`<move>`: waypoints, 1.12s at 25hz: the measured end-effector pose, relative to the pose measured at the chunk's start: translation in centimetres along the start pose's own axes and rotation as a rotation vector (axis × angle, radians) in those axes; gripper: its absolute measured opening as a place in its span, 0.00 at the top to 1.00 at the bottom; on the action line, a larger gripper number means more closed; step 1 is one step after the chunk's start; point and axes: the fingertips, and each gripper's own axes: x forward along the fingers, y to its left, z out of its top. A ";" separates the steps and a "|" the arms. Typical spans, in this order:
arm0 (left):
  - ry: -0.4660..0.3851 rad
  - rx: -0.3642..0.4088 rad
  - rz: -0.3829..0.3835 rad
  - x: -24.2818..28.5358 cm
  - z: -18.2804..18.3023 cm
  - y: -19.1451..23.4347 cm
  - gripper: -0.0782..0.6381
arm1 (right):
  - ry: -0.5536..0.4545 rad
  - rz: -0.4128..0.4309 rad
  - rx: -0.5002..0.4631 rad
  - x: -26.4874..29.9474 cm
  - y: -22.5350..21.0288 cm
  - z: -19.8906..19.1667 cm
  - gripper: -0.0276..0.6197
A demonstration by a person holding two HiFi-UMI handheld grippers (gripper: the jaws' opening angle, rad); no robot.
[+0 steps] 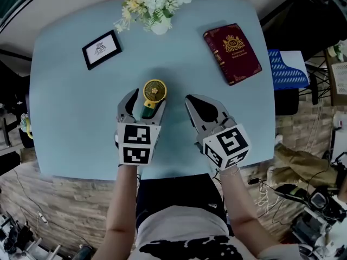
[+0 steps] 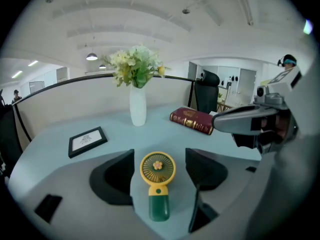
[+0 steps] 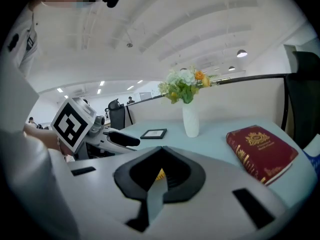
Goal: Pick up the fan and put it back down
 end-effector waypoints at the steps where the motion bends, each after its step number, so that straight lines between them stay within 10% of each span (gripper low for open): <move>1: -0.017 0.001 -0.002 -0.4 0.8 -0.1 0.45 | -0.018 0.001 -0.007 -0.3 0.1 0.9 0.95; 28: -0.348 0.074 -0.061 -11.1 14.7 -3.1 0.63 | -0.330 0.020 -0.260 -8.7 4.5 16.2 0.95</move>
